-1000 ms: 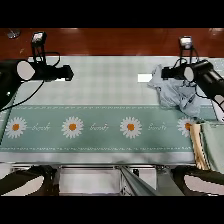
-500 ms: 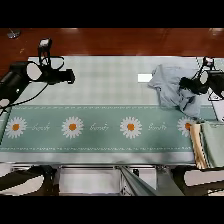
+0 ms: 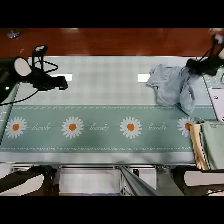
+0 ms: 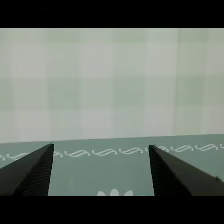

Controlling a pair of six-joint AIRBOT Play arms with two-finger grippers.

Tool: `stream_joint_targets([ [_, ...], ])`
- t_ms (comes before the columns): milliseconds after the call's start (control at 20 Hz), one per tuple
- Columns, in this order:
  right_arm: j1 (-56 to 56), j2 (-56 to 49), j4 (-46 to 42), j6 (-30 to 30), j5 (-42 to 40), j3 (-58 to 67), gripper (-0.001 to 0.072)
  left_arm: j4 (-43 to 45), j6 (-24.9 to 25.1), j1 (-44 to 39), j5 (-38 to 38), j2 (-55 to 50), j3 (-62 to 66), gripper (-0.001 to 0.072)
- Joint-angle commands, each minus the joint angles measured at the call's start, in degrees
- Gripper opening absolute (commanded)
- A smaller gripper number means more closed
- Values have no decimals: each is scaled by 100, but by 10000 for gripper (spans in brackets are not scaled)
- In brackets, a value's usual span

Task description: Fold the shirts.

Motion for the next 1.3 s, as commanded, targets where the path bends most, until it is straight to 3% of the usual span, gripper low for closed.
stream_joint_targets([
  [0, 289, 940, 339, -391, -179, 990, 24, -63, 201, 44, -422, 769, -151, 700],
  [100, 542, 1438, 315, -684, -188, 1327, 24, -352, 675, -201, -164, 1488, -538, 700],
  [200, 785, 1873, 271, -855, -190, 1617, 24, -562, 699, -501, 131, 2249, -1005, 701],
  [350, 1128, 2317, 282, -1064, -238, 2153, 24, -671, 420, -885, 319, 2994, -1572, 701],
  [550, 1797, 2522, 632, -1283, -223, 2865, 24, -715, 52, -1016, 459, 3182, -2046, 701],
  [700, 2656, 2463, 798, -1325, 404, 2796, 24, -850, -37, -1016, 872, 3174, -2277, 701],
  [950, 4144, 2256, 1023, -1137, 1001, 1523, 24, -857, -35, -1005, 1084, 3136, -2312, 700],
  [1250, 5130, 1397, 2079, -817, 251, -953, 25, -809, -33, -1005, 1078, 3136, -2312, 701],
])
